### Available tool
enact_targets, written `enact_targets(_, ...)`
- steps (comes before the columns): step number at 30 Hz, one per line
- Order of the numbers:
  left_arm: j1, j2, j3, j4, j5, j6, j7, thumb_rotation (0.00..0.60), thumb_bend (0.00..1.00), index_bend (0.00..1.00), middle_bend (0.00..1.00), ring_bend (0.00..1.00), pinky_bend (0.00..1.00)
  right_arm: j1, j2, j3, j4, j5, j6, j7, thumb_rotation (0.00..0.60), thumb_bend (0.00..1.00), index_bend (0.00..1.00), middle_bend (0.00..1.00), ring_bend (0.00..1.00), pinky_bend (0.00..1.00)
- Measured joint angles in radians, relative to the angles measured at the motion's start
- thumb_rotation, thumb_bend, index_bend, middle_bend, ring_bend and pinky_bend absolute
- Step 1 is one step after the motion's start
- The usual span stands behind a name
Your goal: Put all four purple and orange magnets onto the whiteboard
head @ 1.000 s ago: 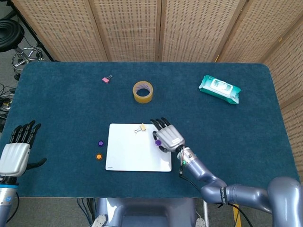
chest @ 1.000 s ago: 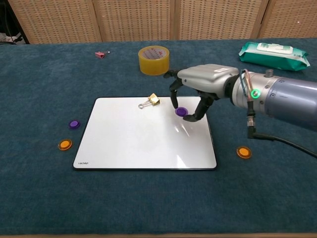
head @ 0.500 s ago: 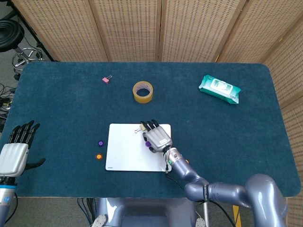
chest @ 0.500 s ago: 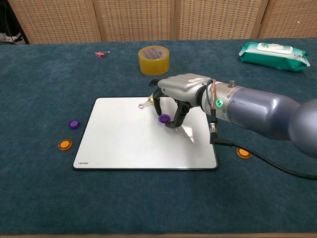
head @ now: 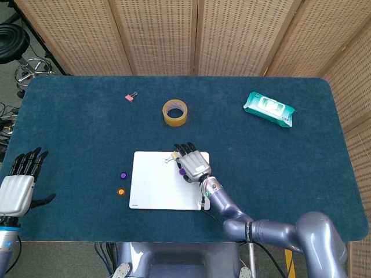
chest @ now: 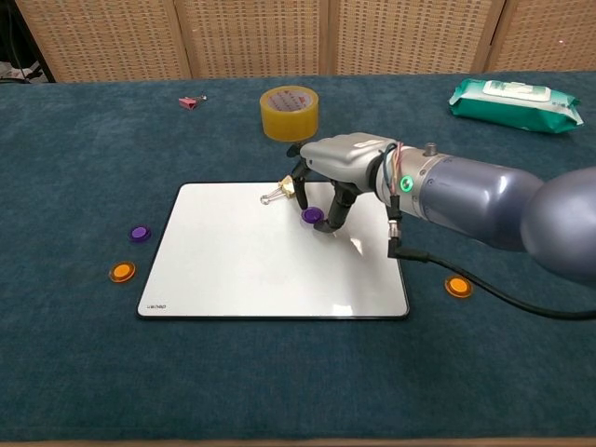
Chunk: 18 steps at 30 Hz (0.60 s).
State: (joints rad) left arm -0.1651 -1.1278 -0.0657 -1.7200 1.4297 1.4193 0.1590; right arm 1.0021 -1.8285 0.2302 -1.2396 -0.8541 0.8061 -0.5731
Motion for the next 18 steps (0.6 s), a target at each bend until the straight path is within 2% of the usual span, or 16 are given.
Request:
enact_targets(4,0.000,0.001,-0.001,0.000,-0.001,0.001,-0.001,0.600,0.00,0.00,0.00,0.00,0.00,0.000,0.014,-0.003,-0.017,-0.001,0.001,0.002,0.600,0.43,0.38,0.00,0.00,0.00)
enact_targets(18,-0.001,0.000,0.000,0.002,0.000,-0.003,0.001,0.600,0.00,0.00,0.00,0.00,0.00,-0.007,0.053,-0.014,-0.086,0.002,0.029,0.000,0.600,0.41,0.37,0.00,0.00,0.00)
